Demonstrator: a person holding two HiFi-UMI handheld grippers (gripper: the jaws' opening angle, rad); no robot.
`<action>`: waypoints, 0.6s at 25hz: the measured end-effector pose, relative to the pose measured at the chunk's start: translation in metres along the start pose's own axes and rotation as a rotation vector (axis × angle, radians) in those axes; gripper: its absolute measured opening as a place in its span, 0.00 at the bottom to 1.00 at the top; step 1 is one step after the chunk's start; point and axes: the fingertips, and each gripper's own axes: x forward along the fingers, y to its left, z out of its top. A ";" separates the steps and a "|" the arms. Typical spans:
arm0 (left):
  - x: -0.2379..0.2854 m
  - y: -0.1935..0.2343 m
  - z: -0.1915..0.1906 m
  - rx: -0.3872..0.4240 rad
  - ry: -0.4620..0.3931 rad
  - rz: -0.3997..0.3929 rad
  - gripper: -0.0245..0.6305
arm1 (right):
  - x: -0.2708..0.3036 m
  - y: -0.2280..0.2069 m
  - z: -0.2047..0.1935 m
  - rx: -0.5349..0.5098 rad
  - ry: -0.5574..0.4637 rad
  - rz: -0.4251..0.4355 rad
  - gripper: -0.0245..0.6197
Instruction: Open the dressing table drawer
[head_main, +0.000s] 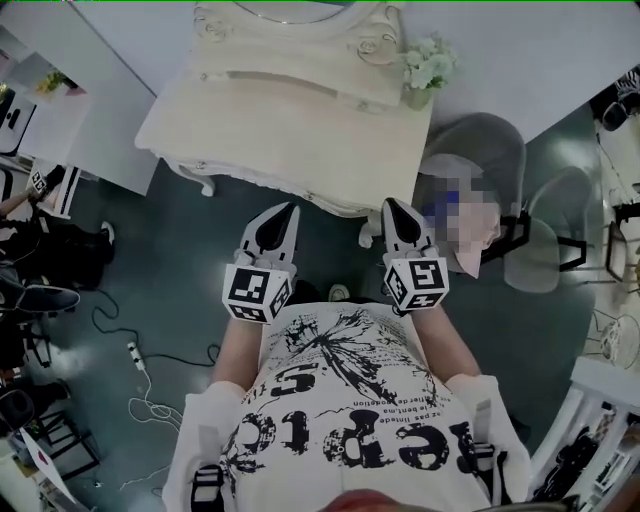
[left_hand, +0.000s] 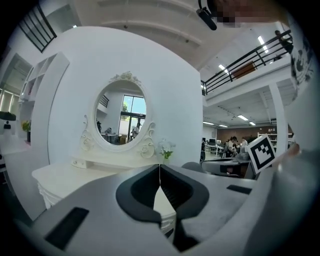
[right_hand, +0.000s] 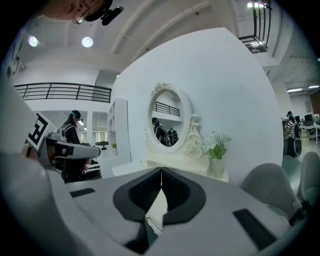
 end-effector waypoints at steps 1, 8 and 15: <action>0.007 0.005 0.000 0.004 0.005 0.005 0.07 | 0.007 -0.004 0.000 -0.001 0.003 0.000 0.07; 0.066 0.042 0.005 0.025 0.021 -0.035 0.07 | 0.063 -0.032 -0.002 0.007 0.026 -0.055 0.07; 0.141 0.101 0.038 0.065 0.033 -0.195 0.07 | 0.138 -0.043 0.022 0.035 0.025 -0.190 0.07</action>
